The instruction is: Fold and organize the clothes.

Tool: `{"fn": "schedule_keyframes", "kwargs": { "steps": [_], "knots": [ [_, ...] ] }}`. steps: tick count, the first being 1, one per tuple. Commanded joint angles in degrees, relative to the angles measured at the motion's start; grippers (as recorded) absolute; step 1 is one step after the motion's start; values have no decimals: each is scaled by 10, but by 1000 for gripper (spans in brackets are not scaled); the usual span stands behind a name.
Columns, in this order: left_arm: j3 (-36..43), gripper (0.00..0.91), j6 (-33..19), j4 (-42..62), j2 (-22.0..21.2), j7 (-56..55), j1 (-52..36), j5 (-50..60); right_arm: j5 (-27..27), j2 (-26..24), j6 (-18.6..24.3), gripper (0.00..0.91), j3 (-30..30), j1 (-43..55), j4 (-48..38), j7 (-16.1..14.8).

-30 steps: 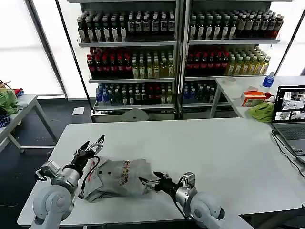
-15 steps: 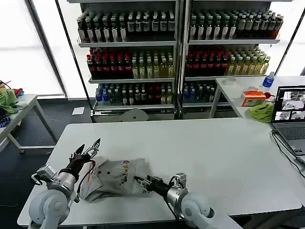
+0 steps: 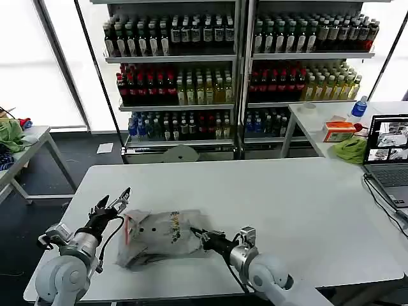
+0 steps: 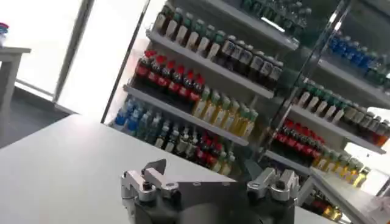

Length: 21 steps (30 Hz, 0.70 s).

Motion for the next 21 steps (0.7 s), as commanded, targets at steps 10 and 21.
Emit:
{"fn": "schedule_keyframes", "kwargs": {
  "steps": [10, 21],
  "knots": [
    [6, 907, 2, -13, 3, 0, 6, 1, -183, -133, -69, 907, 223, -141, 56, -45],
    [1, 907, 3, -21, 11, -2, 10, -7, -198, -143, -53, 907, 315, -172, 84, -23]
  ]
}}
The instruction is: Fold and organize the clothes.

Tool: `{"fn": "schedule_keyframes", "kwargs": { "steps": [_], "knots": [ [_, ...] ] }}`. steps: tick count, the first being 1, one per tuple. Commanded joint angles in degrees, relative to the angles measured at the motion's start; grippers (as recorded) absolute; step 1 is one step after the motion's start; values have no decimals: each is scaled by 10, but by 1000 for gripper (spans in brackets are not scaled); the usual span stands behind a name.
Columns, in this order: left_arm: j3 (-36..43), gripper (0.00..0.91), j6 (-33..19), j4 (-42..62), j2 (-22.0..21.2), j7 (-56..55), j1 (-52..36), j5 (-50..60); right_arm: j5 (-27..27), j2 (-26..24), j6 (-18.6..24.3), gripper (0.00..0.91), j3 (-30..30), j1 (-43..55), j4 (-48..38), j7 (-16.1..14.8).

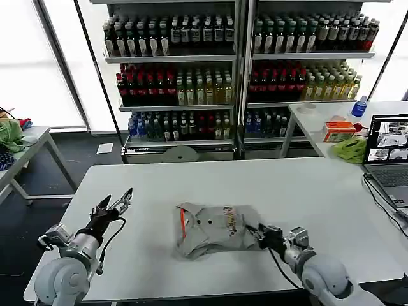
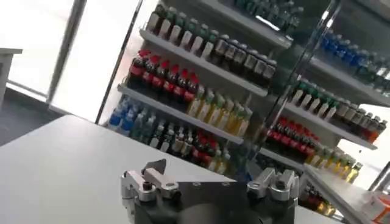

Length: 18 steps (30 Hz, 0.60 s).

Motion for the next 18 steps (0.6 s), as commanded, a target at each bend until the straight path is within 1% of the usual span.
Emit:
{"fn": "schedule_keyframes", "kwargs": {
  "steps": [1, 3, 5, 7, 8, 9, 10, 12, 13, 14, 15, 16, 17, 18],
  "knots": [
    [-2, 907, 0, -3, 5, 0, 0, -4, -36, -32, 2, 907, 117, -45, 22, 8],
    [-2, 907, 0, -3, 6, 0, 1, -5, -37, -29, 9, 907, 126, -43, 26, 13],
    [-1, 907, 0, -3, 6, 1, 1, -6, -29, -20, 39, 907, 124, -35, 34, 24],
    [0, 907, 0, -2, 7, 1, 1, -6, -22, -8, 53, 907, 111, -18, 44, 28],
    [0, 907, 0, -2, 6, 1, 1, -5, -17, -5, 64, 907, 97, -13, 47, 26],
    [1, 907, -1, -3, 6, 2, 2, -6, -19, 7, 90, 907, 63, 6, 44, 18],
    [1, 907, -1, -2, 5, 2, 2, -5, -28, 13, 96, 907, 51, 13, 41, 17],
    [2, 907, -1, -2, 2, 2, 3, -4, -65, 41, 121, 907, -12, 47, 14, 19],
    [3, 907, 0, -2, 1, 2, 4, -4, -75, 47, 131, 907, -22, 58, 3, 21],
    [3, 907, -1, -3, 1, 2, 6, -4, -97, 72, 156, 907, -58, 75, -20, 28],
    [2, 907, -1, -3, 0, 2, 6, -3, -110, 91, 173, 907, -79, 84, -38, 35],
    [2, 907, -1, -3, -1, 2, 6, -3, -117, 106, 177, 907, -95, 86, -45, 39],
    [1, 907, -1, -2, -1, 2, 7, -2, -117, 123, 179, 907, -118, 86, -55, 53],
    [0, 907, -1, -3, -1, 2, 7, -2, -119, 131, 182, 907, -130, 84, -57, 56]
  ]
}}
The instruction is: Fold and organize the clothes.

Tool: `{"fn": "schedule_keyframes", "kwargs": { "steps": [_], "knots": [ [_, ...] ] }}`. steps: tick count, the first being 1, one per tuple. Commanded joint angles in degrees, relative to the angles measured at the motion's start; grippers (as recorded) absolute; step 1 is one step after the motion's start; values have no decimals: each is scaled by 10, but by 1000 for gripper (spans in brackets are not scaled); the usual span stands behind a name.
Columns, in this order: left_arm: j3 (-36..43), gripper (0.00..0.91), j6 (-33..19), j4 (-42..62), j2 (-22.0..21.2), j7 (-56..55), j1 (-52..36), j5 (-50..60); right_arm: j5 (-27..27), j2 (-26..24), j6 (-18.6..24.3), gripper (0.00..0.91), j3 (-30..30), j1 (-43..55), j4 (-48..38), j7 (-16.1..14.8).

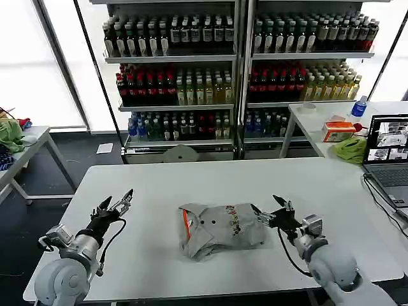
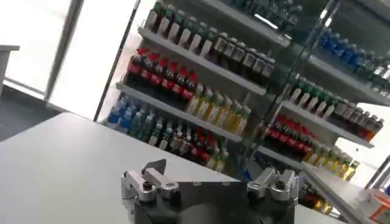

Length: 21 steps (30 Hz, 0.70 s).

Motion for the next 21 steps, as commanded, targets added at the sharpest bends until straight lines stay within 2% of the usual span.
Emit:
{"fn": "schedule_keyframes", "kwargs": {
  "steps": [1, 4, 8, 10, 11, 13, 15, 16, 19, 21],
  "knots": [
    [-4, 907, 0, -2, -1, 0, 4, 1, -87, 116, 114, 907, -175, 61, -74, 37],
    [-11, 907, -2, -5, 0, 2, 13, 0, -92, 119, 117, 907, -203, 47, -80, 55],
    [-12, 907, -4, -5, -16, 4, 24, 0, -14, 133, 83, 907, -210, 39, -78, 96],
    [-11, 907, -5, -4, -21, 6, 27, 0, 5, 133, 67, 907, -213, 36, -68, 115],
    [-10, 907, -6, -3, -23, 6, 27, 1, 20, 132, 41, 907, -215, 33, -55, 135],
    [-8, 907, -7, -1, -25, 6, 27, 2, 36, 127, 13, 907, -216, 28, -43, 147],
    [-7, 907, -7, -2, -27, 6, 26, 2, 40, 125, -39, 907, -217, 27, -33, 171],
    [-7, 907, -7, -3, -28, 6, 26, 2, 46, 124, -85, 907, -217, 25, -26, 198],
    [-7, 907, -7, -5, -28, 6, 25, 2, 33, 121, -116, 907, -216, 19, -13, 220],
    [-7, 907, -7, -6, -28, 6, 26, 2, 32, 122, -117, 907, -213, 18, -4, 232]
  ]
}}
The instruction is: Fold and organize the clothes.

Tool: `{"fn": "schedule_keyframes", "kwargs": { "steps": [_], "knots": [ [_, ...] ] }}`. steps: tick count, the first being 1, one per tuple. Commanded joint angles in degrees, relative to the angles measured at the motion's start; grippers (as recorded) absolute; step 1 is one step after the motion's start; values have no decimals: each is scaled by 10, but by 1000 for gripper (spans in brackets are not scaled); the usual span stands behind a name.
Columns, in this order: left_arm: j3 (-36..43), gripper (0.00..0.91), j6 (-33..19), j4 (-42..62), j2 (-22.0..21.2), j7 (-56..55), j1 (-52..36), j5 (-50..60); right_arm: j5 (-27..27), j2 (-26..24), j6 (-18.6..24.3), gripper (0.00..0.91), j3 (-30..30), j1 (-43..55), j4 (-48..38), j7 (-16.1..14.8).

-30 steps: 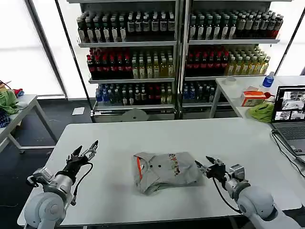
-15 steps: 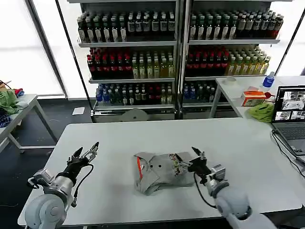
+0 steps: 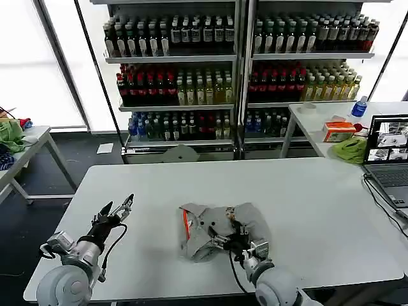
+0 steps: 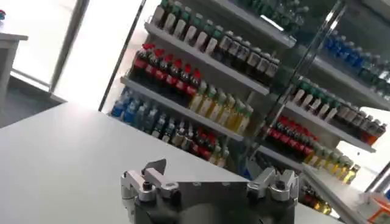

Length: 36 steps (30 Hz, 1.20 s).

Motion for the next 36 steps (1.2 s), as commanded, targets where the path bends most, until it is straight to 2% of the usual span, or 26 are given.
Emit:
{"fn": "schedule_keyframes", "kwargs": {
  "steps": [1, 3, 5, 10, 13, 15, 16, 17, 19, 23, 26, 30, 33, 36],
  "knots": [
    [-2, 907, 0, -3, -5, 1, 8, 0, 14, 19, -124, 907, -27, -4, 42, 111],
    [-5, 907, 0, -7, -4, 0, 10, 0, -18, 19, -79, 907, -17, -4, 51, 97],
    [-7, 907, 0, -11, -3, 1, 12, -1, -38, 19, -9, 907, 3, -6, 69, 70],
    [-12, 907, -1, -20, -2, 1, 20, 0, -50, 8, 85, 907, 88, -12, 119, 28],
    [-14, 907, -4, -23, -3, 5, 27, 5, -61, -5, 105, 907, 142, -35, 143, 6],
    [-15, 907, -10, -24, -2, 13, 32, 17, -84, -11, 134, 907, 175, -59, 149, -13],
    [-15, 907, -15, -24, -1, 18, 33, 25, -92, -14, 138, 907, 186, -66, 149, -20],
    [-14, 907, -26, -23, -1, 21, 35, 40, -102, -18, 159, 907, 212, -86, 147, -34],
    [-13, 907, -42, -22, 1, 30, 39, 57, -100, -20, 174, 907, 233, -104, 145, -42],
    [-9, 907, -96, -19, 0, 39, 46, 86, -126, -24, 230, 907, 279, -165, 120, -100],
    [-9, 907, -146, -11, 0, 55, 57, 113, -122, -21, 236, 907, 302, -194, 99, -132],
    [-8, 907, -207, -3, 1, 74, 70, 139, -108, -10, 250, 907, 316, -211, 93, -147],
    [3, 907, -273, 3, 1, 83, 83, 186, -130, 3, 273, 907, 317, -216, 75, -153],
    [19, 907, -306, -5, 1, 83, 105, 222, -126, 6, 284, 907, 322, -229, 69, -159]
  ]
}}
